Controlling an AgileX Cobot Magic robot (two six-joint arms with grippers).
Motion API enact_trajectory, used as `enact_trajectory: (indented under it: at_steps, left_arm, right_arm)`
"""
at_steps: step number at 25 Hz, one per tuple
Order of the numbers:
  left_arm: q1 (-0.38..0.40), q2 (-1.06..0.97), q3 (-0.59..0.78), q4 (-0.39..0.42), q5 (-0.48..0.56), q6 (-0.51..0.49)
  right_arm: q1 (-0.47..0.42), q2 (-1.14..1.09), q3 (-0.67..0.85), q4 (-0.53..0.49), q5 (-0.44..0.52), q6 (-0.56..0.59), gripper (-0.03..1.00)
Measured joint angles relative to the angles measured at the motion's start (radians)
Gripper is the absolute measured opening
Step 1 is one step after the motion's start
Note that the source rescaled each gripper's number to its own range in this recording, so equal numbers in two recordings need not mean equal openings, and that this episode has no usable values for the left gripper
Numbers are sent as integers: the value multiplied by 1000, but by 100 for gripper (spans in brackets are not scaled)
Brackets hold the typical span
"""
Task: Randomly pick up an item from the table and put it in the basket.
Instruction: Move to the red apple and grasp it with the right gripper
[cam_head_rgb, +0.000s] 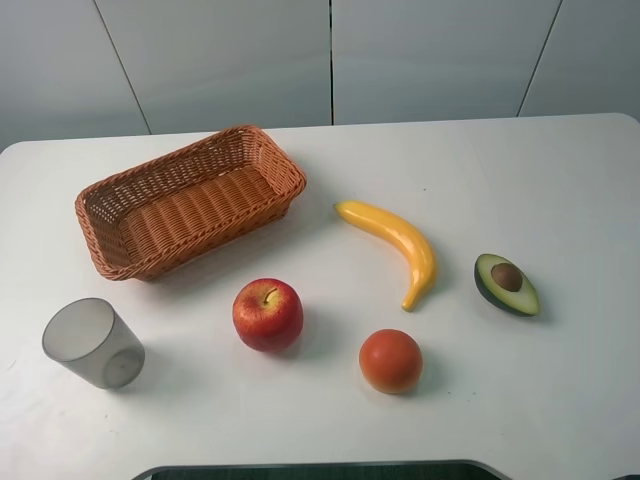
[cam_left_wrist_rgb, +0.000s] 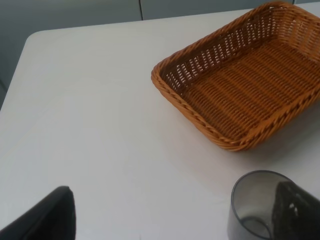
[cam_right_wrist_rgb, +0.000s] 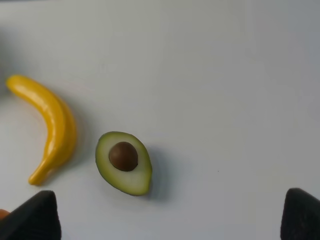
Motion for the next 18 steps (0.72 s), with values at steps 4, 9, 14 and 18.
enact_trajectory:
  at_steps: [4,9,14,18]
  left_arm:
    - [0,0,0,0,0,0]
    - [0,0,0,0,0,0]
    - [0,0,0,0,0,0]
    - [0,0,0,0,0,0]
  right_arm:
    - [2,174,-72,2,-11,-84,72]
    - [140,388,-160,4,-14,-185,72]
    - [349,605,-213,-31,-33,-194,79]
    - [498,773,-252,-42,-84,-196,98]
